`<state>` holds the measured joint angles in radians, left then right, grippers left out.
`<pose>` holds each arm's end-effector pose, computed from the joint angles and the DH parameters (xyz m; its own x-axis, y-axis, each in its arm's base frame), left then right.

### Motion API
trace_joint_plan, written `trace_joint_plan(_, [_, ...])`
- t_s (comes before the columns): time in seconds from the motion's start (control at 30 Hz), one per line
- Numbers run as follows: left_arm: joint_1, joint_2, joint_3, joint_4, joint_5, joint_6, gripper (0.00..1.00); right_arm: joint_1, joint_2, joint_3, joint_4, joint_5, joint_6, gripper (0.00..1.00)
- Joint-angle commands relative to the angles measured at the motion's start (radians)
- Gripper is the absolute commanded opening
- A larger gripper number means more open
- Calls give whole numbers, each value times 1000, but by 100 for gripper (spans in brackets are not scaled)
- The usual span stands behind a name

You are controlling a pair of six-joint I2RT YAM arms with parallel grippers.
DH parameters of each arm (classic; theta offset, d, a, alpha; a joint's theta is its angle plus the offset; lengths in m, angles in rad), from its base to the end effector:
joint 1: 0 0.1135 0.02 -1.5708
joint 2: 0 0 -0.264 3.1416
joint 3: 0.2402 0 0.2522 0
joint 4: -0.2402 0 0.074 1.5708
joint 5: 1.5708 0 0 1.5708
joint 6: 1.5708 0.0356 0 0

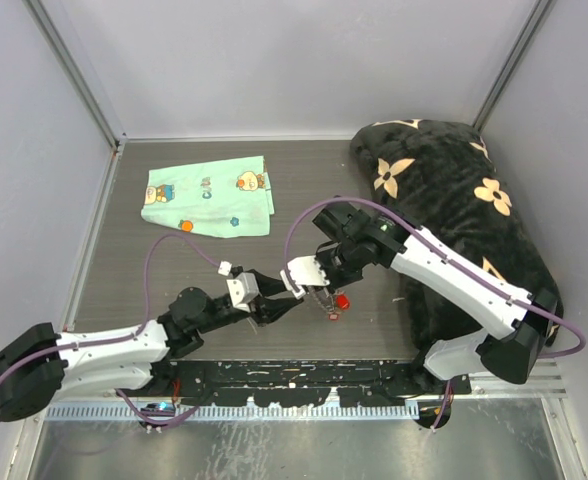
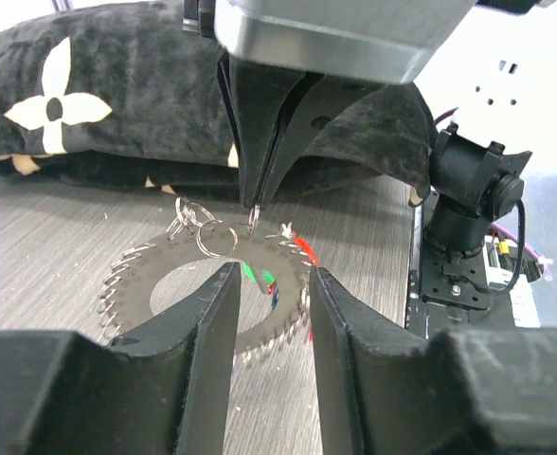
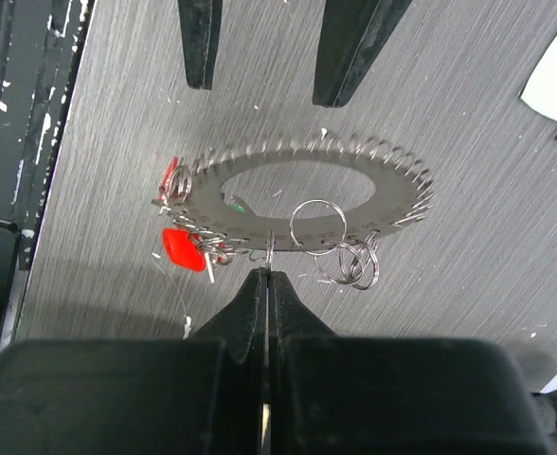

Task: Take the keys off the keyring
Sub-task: Remove the key from the keyring.

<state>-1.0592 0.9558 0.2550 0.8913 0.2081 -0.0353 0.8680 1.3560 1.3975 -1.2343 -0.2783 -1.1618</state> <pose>0.0917 -0.1784 0.2376 0.0590 -0.1757 -0.9827 0.9551 0.2961 0.0044 0.1515 0.1940 0.3410 0.4944 -0.7813 -0.3810 -0.8690 -0.4343 -0.2371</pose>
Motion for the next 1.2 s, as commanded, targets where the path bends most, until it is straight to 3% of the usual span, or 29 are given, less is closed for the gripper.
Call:
trace_joint_plan(0.0, [-3,35,3,162,-26,18,35,14,5,65,-7,39,30,1])
trace_joint_plan(0.43, [-34,276,33,451,-82,9,33,16,41,114,-28,-57,56,1])
trace_joint_plan(0.8, [-67,386,74,487,-139,38,33,0,28,103,-31,-118,52,1])
trace_joint_plan(1.17, [-71,404,81,489,-166,35,25,-4,23,104,-34,-135,50,1])
